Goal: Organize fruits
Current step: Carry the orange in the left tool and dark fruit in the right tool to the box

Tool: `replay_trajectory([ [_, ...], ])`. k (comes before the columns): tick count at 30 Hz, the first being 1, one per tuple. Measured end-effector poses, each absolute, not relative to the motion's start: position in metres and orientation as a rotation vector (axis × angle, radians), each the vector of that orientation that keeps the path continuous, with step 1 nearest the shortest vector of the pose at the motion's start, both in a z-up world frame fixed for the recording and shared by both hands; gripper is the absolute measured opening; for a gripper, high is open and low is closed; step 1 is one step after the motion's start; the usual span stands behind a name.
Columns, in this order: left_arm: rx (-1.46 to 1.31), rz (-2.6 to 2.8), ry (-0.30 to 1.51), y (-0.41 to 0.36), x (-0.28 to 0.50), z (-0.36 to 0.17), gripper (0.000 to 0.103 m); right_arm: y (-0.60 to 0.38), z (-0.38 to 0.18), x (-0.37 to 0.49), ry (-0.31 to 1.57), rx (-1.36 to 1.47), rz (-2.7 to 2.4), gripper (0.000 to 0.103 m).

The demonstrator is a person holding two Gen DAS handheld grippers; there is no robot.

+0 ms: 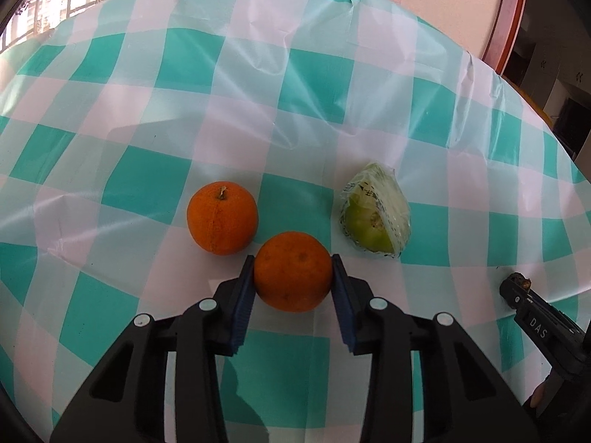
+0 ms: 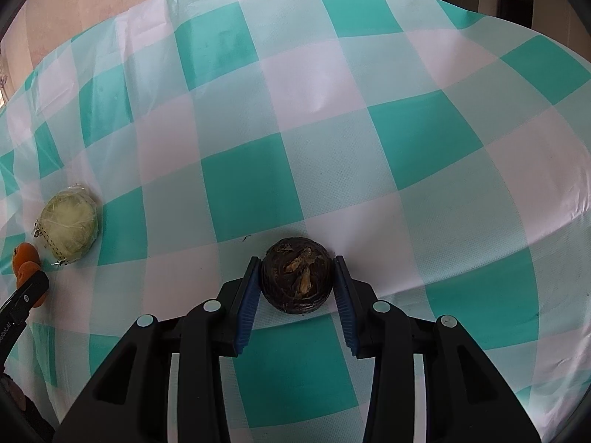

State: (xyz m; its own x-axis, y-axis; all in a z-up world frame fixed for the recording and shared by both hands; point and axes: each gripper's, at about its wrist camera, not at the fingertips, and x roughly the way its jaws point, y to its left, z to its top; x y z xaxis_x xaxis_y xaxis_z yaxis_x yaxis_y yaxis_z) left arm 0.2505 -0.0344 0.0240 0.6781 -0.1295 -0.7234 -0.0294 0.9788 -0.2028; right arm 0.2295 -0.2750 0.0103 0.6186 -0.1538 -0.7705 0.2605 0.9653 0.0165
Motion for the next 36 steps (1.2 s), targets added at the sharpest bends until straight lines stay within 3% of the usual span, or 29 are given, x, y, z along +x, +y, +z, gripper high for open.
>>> replay_trajectory([
  [9, -0.317, -0.085, 0.807, -0.018, 0.195, 0.026, 0.039, -0.296, 0.01, 0.208, 0.806, 0.357, -0.061, 0.038],
  [36, -0.287, -0.135, 0.758, 0.002, 0.019, 0.021, 0.039, -0.212, 0.01, 0.067, 0.805, 0.308, 0.091, 0.038],
])
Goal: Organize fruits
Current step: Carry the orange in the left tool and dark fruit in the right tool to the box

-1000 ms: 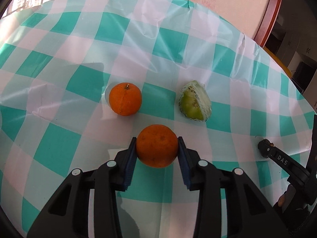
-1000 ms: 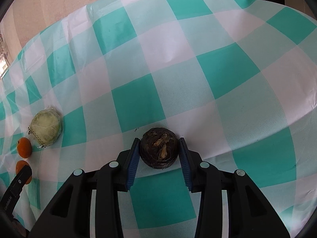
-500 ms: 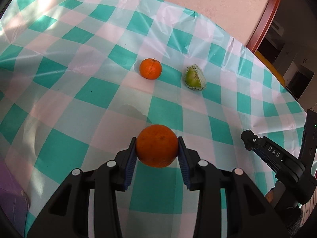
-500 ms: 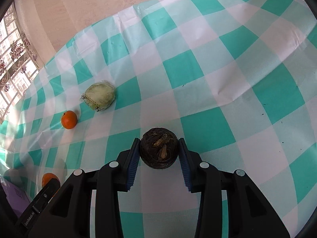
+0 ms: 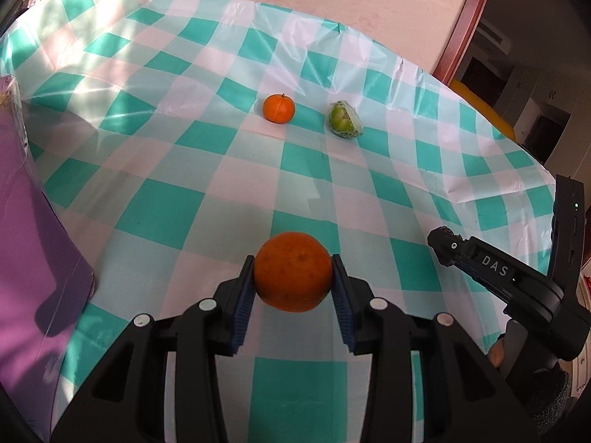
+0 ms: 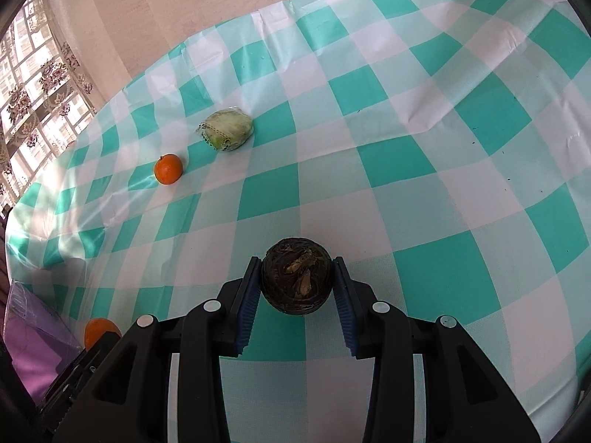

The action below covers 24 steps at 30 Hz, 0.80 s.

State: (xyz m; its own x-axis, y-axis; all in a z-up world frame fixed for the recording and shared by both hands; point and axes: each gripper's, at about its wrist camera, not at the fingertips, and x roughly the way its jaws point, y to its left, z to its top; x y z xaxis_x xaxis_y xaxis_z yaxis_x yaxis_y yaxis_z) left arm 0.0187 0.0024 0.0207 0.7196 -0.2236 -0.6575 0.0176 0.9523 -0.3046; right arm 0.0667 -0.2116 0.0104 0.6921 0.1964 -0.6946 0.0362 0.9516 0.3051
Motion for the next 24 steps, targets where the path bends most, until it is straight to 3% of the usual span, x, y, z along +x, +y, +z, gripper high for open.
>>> replay_trajectory([
  [24, -0.243, -0.214, 0.69, 0.004, -0.057, 0.028, 0.039, -0.178, 0.009, -0.004, 0.839, 0.208, 0.27, 0.038],
])
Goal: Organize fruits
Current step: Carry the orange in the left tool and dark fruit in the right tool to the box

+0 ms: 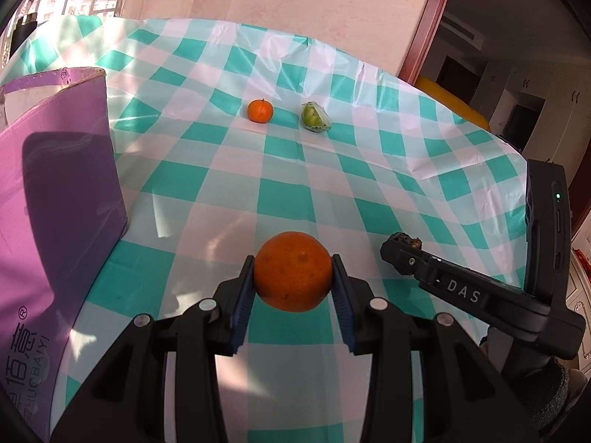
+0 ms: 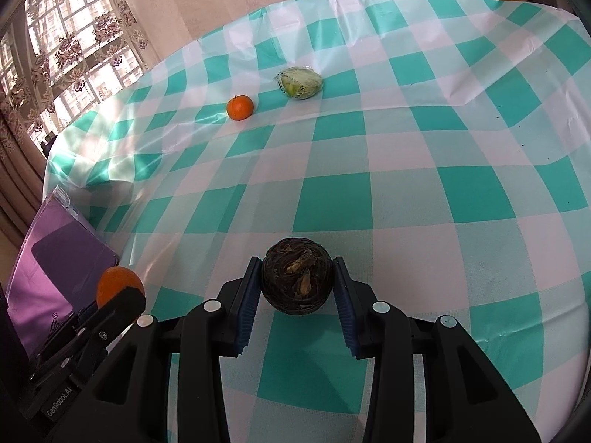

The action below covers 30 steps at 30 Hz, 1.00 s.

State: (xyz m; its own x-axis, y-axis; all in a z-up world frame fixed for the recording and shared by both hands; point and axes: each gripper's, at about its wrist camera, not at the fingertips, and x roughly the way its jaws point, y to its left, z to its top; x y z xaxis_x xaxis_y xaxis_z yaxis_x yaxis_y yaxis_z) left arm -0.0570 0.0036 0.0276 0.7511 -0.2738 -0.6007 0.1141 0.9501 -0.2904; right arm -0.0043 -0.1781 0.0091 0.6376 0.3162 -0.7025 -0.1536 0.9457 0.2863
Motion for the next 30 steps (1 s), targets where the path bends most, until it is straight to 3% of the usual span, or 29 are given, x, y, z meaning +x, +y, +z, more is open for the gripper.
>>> replay_trajectory([
  [6, -0.211, -0.2, 0.656, 0.004, -0.075, 0.031, 0.039, -0.175, 0.01, -0.012, 0.84, 0.203, 0.29, 0.038],
  [16, -0.027, -0.04, 0.407, -0.002, -0.148, 0.061, 0.04, -0.16, 0.027, -0.038, 0.716, 0.168, 0.337, 0.038],
  [30, -0.1, 0.183, 0.238, 0.07, -0.222, 0.117, 0.04, -0.095, 0.06, -0.076, 0.625, 0.04, 0.518, 0.038],
])
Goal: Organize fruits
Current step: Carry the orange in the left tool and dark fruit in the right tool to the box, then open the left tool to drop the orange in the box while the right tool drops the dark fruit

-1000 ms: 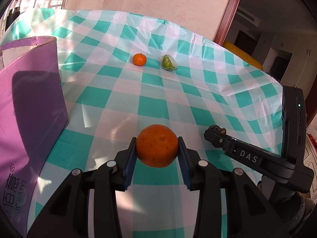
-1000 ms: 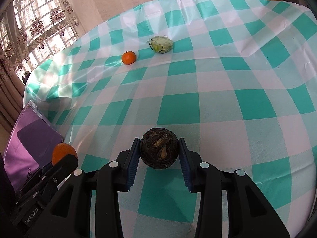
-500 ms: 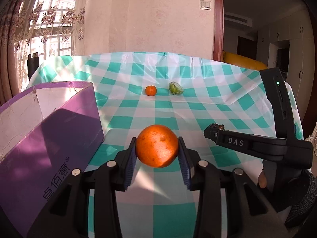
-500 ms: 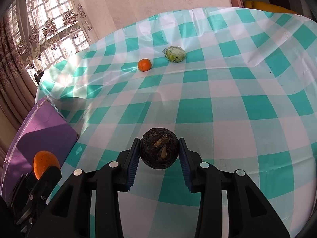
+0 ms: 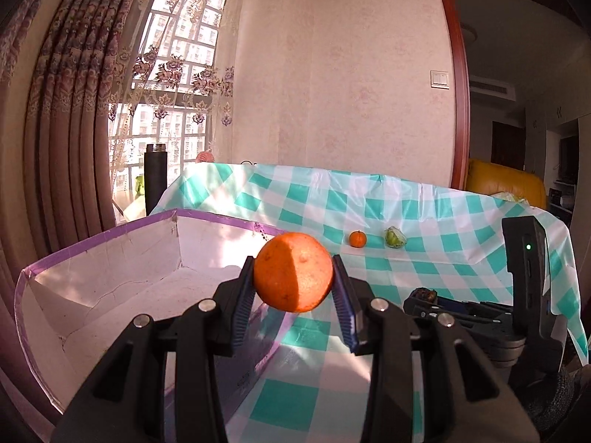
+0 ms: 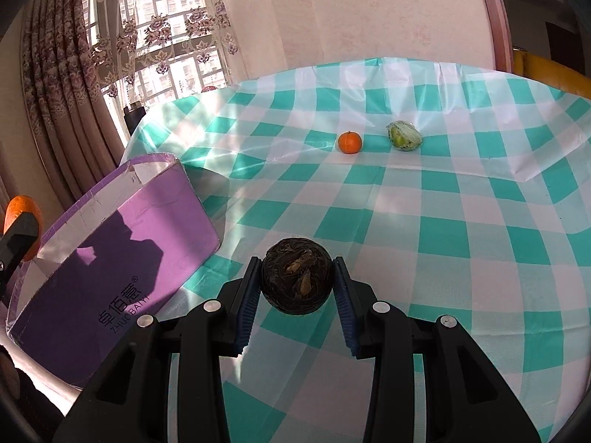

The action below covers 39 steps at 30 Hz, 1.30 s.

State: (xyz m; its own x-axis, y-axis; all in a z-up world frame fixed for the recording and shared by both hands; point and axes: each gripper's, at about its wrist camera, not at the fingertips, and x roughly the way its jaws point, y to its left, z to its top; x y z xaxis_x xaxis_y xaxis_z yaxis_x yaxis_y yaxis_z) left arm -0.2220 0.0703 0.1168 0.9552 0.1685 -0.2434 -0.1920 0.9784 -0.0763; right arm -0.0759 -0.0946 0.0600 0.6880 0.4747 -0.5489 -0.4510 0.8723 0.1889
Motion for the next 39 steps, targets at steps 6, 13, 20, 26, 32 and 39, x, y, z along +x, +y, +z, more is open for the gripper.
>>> replay_trajectory([
  [6, -0.198, 0.269, 0.271, 0.116, -0.246, 0.121, 0.04, -0.048, 0.087, -0.095, 0.581, -0.025, 0.635, 0.038],
  [13, -0.261, 0.404, 0.324, 0.17, -0.257, 0.121, 0.04, 0.01, 0.11, -0.11, 0.546, -0.087, 0.756, 0.039],
  [20, -0.293, 0.464, 0.474, 0.211, -0.247, 0.108, 0.04, 0.072, 0.116, -0.115, 0.558, -0.239, 0.807, 0.039],
  [26, -0.23, 0.51, 0.634, 0.229, -0.228, 0.094, 0.04, 0.133, 0.097, -0.118, 0.641, -0.502, 0.796, 0.039],
  [32, -0.157, 0.562, 0.696, 0.242, -0.219, 0.088, 0.041, 0.161, 0.073, -0.109, 0.741, -0.587, 0.813, 0.039],
  [39, -0.235, 0.519, 0.682, 0.249, -0.222, 0.09, 0.067, 0.165, 0.075, -0.105, 0.745, -0.561, 0.837, 0.046],
])
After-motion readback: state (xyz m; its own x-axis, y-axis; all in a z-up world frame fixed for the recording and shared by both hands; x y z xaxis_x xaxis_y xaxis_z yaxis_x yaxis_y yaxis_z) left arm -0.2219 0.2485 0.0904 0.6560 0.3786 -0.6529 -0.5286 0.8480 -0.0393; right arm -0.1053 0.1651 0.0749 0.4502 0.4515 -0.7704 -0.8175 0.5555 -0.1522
